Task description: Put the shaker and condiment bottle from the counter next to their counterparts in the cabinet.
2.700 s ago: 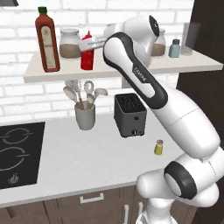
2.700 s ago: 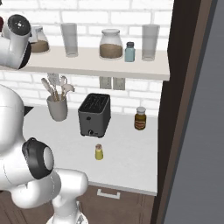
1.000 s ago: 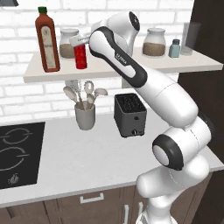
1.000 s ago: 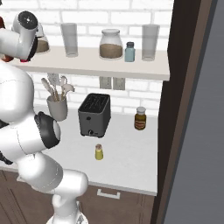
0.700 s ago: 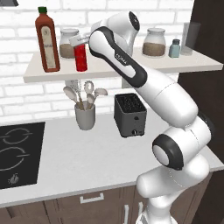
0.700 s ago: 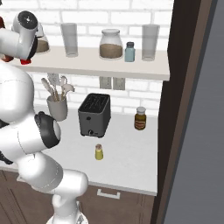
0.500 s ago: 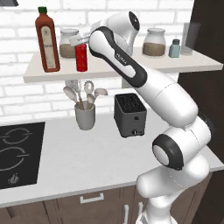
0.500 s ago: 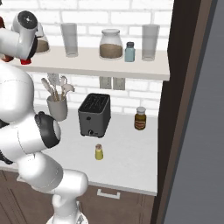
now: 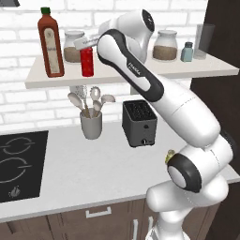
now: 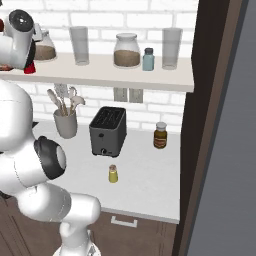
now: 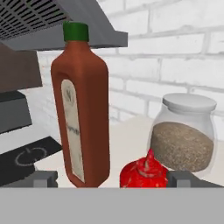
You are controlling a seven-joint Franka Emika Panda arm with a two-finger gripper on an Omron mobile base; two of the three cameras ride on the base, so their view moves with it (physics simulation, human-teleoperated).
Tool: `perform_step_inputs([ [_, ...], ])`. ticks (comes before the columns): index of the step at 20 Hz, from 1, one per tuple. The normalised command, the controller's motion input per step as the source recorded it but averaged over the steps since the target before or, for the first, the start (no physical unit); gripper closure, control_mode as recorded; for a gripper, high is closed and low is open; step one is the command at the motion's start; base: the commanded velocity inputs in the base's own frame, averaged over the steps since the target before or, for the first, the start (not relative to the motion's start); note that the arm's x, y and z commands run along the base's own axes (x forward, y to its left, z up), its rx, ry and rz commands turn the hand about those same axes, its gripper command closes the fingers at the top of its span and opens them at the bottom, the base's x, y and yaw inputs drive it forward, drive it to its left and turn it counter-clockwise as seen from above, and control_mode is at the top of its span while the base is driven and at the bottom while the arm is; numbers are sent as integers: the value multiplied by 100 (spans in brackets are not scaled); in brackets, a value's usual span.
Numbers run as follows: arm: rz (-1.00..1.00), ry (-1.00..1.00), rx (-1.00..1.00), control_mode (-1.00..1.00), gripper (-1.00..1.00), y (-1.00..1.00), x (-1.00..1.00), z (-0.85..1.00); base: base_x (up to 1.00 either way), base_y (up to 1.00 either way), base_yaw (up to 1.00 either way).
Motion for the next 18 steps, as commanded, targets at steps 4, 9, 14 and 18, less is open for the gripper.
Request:
perform_step_inputs([
  [4, -17, -7, -1, -100, -100, 0, -59, 8, 0, 0, 0],
  [9, -48, -7, -1, -100, -100, 0, -88, -8, 0, 0, 0],
  [14, -63, -11, -6, -100, -100, 0, -49, -37, 0, 0, 0],
  [18, -57, -19, -5, -100, -100, 0, -11, -38, 0, 0, 0],
])
